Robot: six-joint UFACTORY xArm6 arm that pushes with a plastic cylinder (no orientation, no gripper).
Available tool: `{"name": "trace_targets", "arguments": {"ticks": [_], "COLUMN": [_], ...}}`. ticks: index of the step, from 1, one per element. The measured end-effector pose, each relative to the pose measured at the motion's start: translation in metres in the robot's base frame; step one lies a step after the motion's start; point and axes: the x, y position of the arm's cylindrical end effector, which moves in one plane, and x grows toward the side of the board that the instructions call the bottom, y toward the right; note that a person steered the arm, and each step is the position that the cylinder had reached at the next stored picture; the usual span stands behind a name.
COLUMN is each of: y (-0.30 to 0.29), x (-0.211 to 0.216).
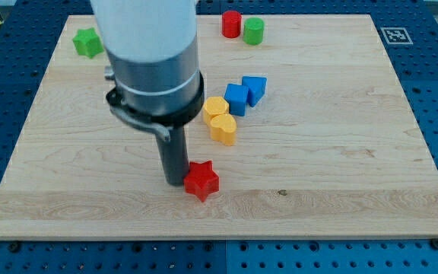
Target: Slide the blue triangle towards the bottom center
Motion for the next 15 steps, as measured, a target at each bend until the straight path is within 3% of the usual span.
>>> {"name": "trace_targets", "arguments": {"ticks": [3,4,8,9,10,13,15], "y": [-0.007,-0.032,-0.015,-0.011,-0.010,0.044,0.073], "x": [0.007,-0.036,-0.076,-0.123,-0.138,-0.198,-0.197]}}
